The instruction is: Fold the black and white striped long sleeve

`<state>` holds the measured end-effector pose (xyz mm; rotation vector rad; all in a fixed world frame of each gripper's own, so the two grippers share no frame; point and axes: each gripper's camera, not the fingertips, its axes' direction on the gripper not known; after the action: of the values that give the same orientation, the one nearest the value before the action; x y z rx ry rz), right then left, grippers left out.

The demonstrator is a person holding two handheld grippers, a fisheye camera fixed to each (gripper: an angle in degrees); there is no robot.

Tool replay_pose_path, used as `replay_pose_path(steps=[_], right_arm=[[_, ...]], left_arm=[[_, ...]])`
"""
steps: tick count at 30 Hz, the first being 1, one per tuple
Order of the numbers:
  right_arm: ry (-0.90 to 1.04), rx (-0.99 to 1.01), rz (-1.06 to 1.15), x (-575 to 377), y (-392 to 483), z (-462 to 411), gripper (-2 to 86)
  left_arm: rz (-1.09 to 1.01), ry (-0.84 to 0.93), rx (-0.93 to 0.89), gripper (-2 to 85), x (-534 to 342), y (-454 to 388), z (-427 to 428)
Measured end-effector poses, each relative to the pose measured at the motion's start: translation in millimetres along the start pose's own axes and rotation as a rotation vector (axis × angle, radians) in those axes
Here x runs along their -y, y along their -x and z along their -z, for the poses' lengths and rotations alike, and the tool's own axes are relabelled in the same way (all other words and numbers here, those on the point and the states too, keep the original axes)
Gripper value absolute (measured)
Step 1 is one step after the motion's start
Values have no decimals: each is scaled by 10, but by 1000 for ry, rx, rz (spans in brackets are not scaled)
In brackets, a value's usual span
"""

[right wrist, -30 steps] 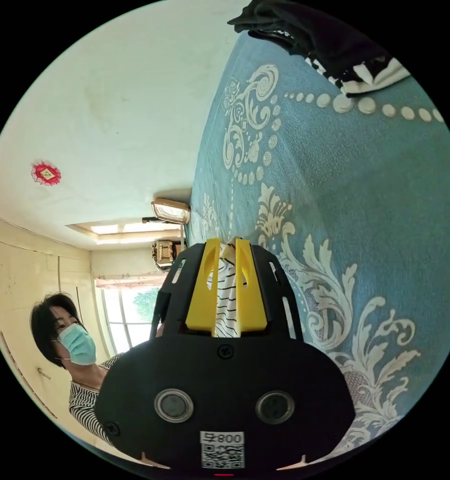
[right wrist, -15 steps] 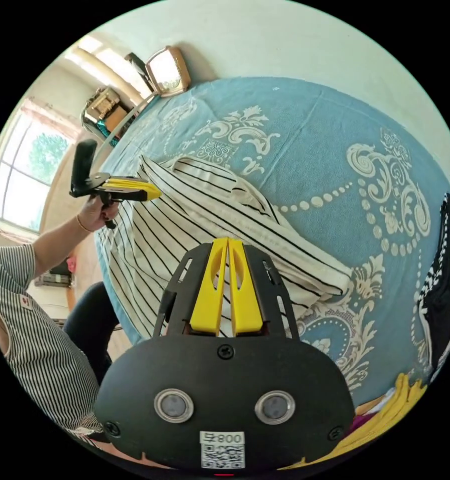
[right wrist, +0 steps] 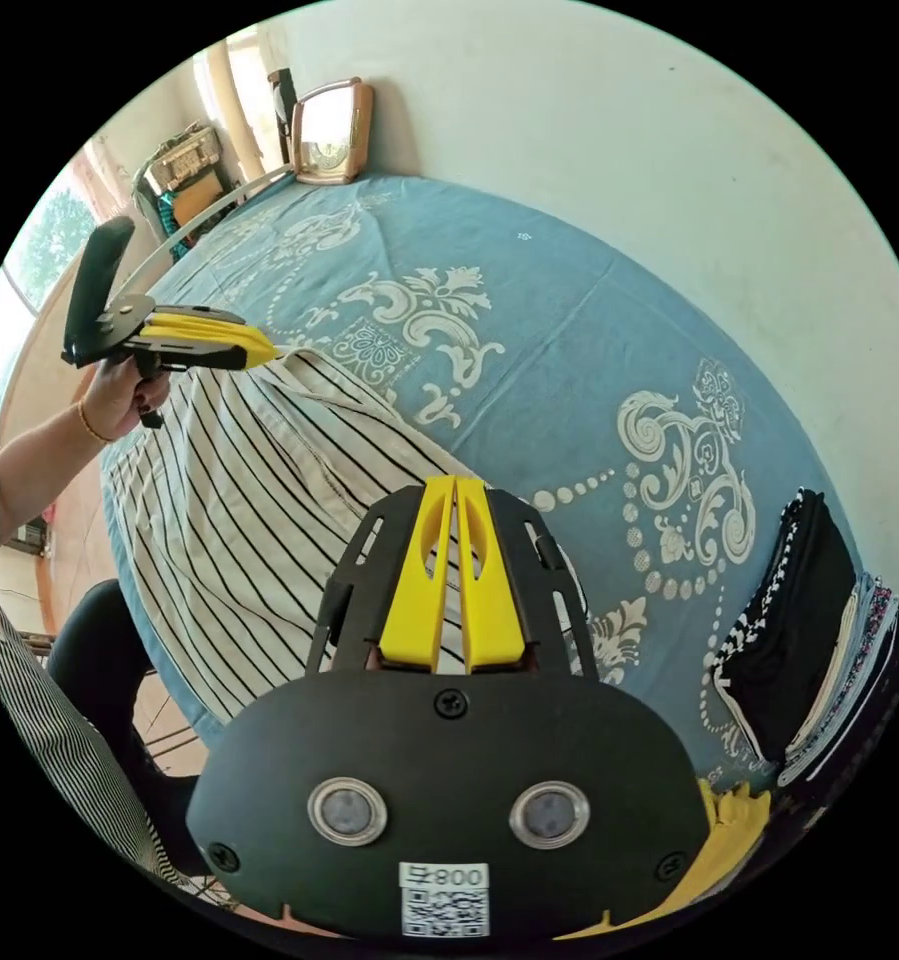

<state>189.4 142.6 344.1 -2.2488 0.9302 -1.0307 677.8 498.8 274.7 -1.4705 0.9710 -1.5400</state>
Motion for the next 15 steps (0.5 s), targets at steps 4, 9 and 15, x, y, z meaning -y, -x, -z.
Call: replay_pose_path(steps=[4,9,15], right_arm=[[-51,81,52,-12,312,156,0],[54,64,229,-45,903,-40,1],[95,113,188,122,799,-138,2]], left_arm=[[-136,101,-3,2,-12,-428,-67],[-186,172,78,1,137,-596,-108],[-163,153,104,1,445,-494,81]])
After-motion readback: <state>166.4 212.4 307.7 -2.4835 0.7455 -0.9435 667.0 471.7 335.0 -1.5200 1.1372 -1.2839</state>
